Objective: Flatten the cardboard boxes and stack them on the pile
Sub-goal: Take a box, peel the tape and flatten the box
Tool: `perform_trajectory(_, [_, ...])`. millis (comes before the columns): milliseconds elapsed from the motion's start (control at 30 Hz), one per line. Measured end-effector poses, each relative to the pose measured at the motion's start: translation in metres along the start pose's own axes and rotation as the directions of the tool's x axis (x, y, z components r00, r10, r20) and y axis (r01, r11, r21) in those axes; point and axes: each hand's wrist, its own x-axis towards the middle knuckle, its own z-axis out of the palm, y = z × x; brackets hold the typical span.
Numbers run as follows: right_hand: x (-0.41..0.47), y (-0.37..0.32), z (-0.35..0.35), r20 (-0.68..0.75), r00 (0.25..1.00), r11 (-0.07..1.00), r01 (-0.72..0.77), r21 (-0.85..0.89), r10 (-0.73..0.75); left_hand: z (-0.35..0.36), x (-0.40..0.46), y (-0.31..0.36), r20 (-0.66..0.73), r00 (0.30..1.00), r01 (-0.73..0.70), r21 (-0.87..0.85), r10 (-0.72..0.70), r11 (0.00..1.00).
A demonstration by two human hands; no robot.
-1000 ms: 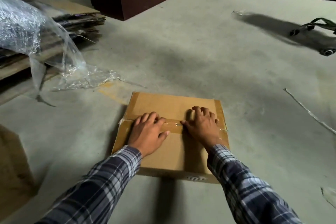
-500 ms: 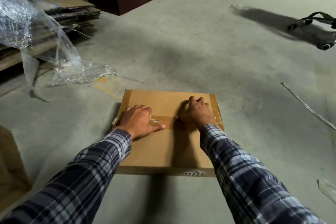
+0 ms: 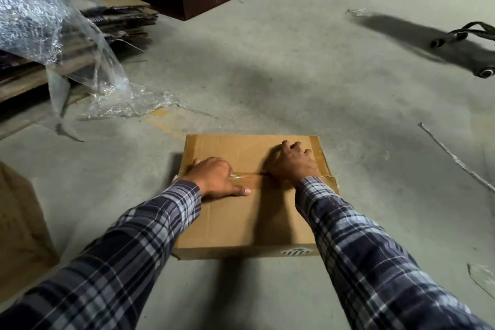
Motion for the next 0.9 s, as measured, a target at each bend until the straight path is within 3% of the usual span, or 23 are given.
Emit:
perform_trajectory(167, [-0.002, 0.002, -0.010, 0.016, 1.000, 0.998, 0.011, -0.067, -0.010, -0.005, -0.008, -0.010, -0.010, 0.999, -0.052, -0.209, 0.051, 0.976])
perform_trajectory(300, [0.002, -0.001, -0.039, 0.144, 0.989, 0.998, 0.030, -0.054, -0.022, -0.048, -0.025, -0.009, 0.136, 0.975, -0.118, -0.345, 0.174, 0.931])
perform_trajectory(433, [0.046, 0.018, -0.047, 0.339, 0.938, 0.995, 0.089, -0.051, -0.066, -0.098, -0.049, -0.007, 0.489, 0.824, -0.027, -0.469, 0.285, 0.883])
perform_trajectory(533, [-0.005, 0.004, -0.073, 0.409, 0.907, 0.966, 0.190, -0.175, -0.104, -0.093, -0.049, -0.014, 0.590, 0.738, 0.065, -0.544, 0.327, 0.837])
perform_trajectory(733, [-0.047, -0.027, -0.084, 0.569, 0.804, 0.918, 0.340, -0.202, -0.173, -0.048, -0.038, -0.022, 0.687, 0.623, 0.009, -0.484, 0.373, 0.875])
perform_trajectory(900, [-0.069, -0.038, -0.065, 0.673, 0.739, 0.854, 0.362, -0.375, -0.018, -0.031, -0.032, -0.016, 0.668, 0.694, -0.041, -0.337, 0.270, 0.941])
